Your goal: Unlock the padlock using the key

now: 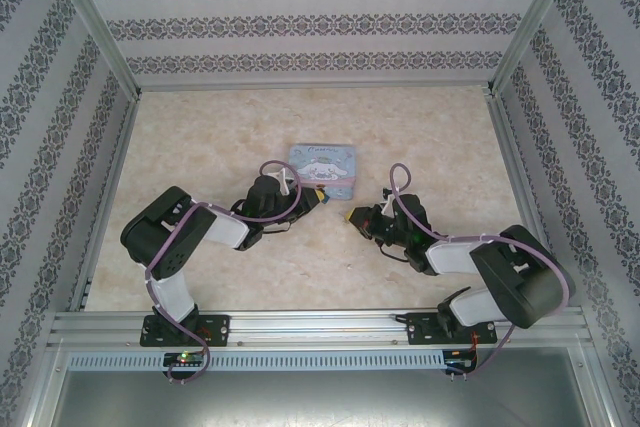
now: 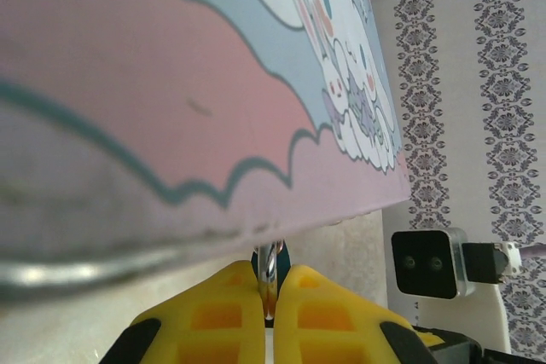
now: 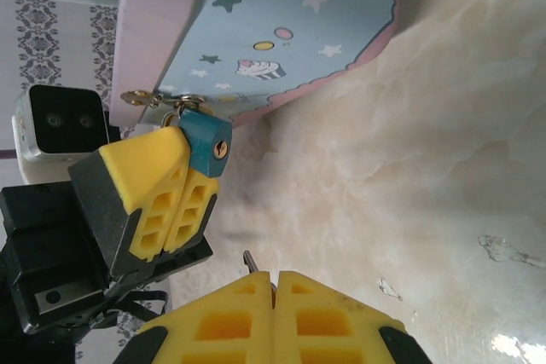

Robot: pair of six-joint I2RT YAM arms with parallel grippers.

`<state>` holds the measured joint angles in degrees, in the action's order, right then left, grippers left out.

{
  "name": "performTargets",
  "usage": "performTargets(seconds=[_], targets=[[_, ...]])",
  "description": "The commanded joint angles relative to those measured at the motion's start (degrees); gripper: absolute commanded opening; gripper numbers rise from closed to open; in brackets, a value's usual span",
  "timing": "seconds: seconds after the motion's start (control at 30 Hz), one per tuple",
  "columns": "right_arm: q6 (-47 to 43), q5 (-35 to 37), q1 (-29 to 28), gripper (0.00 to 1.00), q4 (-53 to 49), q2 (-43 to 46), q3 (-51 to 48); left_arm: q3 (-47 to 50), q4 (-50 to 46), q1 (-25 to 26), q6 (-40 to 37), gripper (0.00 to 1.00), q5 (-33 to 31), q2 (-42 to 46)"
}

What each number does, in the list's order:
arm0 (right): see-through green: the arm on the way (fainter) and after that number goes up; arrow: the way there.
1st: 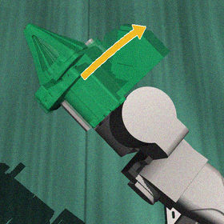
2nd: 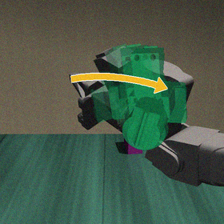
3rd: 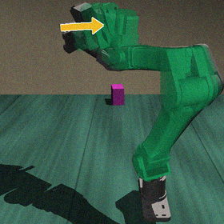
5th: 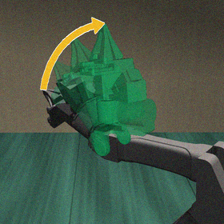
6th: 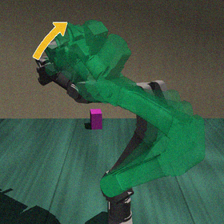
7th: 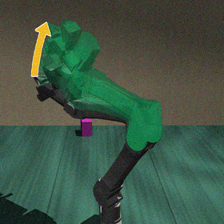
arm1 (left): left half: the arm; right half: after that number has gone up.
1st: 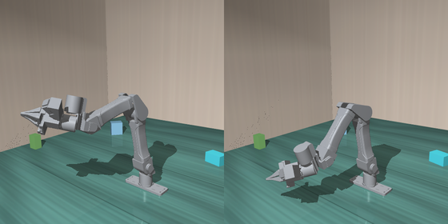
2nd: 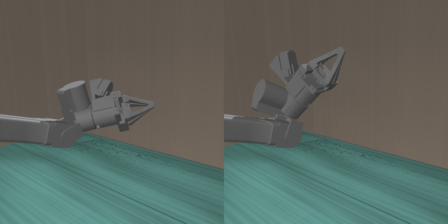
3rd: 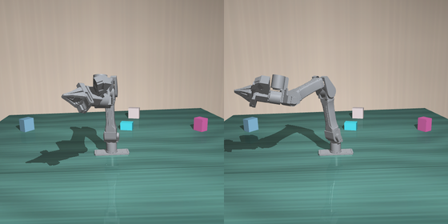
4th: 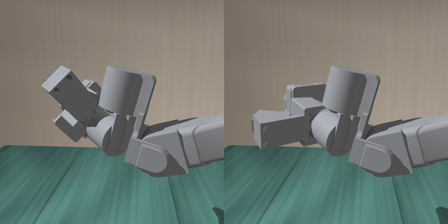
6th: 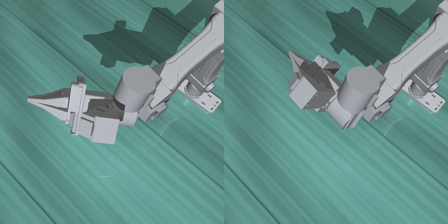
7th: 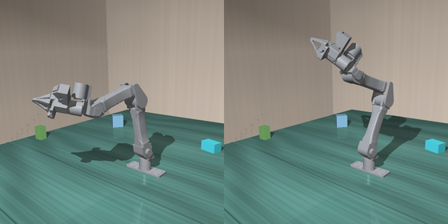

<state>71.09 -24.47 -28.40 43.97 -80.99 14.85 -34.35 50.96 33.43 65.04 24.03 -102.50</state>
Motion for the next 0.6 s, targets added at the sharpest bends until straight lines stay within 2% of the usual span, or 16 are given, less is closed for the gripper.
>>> performTargets(seconds=[0.0,0.57], targets=[[2.43,1.62,-0.94,0.00,4.56,-1.53,-0.27,0.25,5.05,0.76,2.34,0.00,2.47,1.12],[10.39,6.80,-2.48,0.00,12.23,-7.47,0.96,0.94,12.89,0.78,8.20,0.00,2.07,-2.72]])
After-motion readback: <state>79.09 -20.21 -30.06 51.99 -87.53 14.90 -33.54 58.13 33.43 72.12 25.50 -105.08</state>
